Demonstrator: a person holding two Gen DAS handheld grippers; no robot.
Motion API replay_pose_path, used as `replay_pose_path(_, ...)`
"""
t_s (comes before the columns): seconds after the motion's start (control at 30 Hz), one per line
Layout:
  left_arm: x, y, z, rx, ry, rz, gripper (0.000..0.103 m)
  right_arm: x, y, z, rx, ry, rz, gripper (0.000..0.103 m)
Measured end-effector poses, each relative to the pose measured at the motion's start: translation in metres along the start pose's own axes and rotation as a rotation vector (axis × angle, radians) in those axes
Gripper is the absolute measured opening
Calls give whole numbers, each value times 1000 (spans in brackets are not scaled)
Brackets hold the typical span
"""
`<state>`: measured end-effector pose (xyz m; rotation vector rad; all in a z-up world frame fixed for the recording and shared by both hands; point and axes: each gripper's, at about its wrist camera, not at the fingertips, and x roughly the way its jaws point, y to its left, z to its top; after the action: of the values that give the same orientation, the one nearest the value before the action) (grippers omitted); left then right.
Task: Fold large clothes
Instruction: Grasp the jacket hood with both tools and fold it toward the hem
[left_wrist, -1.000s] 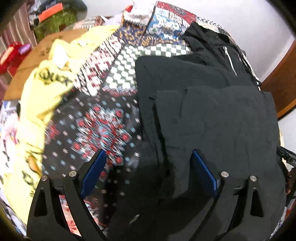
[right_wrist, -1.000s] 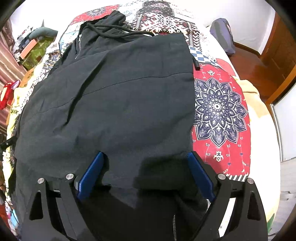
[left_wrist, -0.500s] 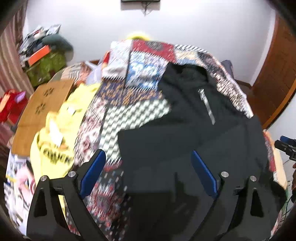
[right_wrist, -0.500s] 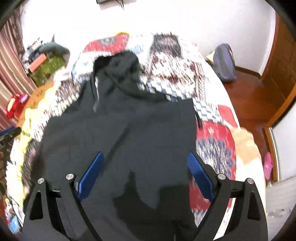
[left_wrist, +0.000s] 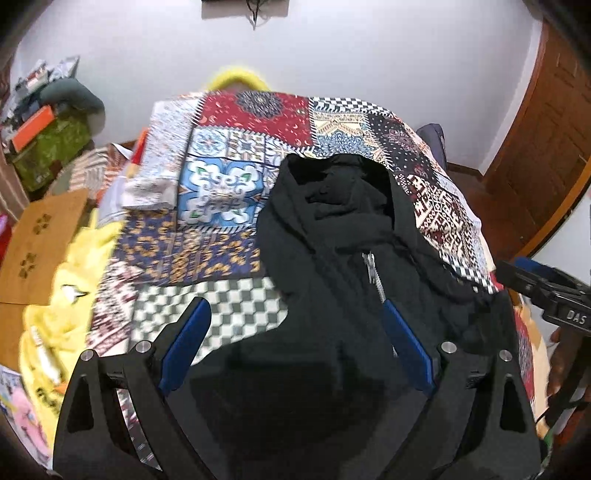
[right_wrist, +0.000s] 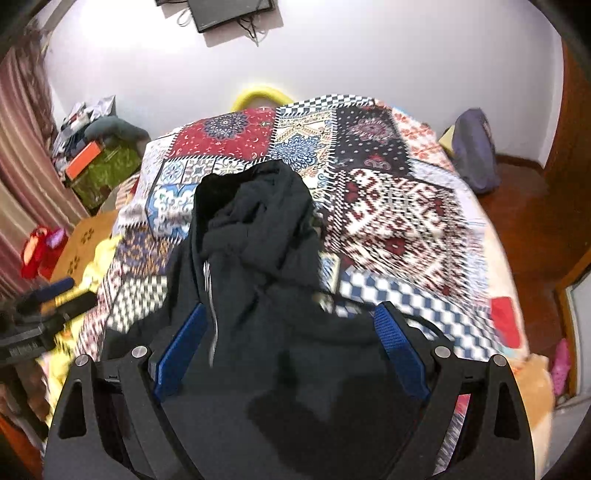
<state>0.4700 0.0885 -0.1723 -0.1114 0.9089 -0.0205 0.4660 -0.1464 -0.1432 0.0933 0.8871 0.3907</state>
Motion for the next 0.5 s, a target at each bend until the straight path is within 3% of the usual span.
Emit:
replay_pose_path(0.27,91,16,30,-155,78,-56,93,82,-5,33,78,74,7,90)
replay_pose_path(0.4,120,28,37,-281,96,-179,72,112,-7,43,131,75,4,90)
replay_pose_path(0.5,138,29,39,-314,102,-163,61,132,-6,48,137,97,-12,88)
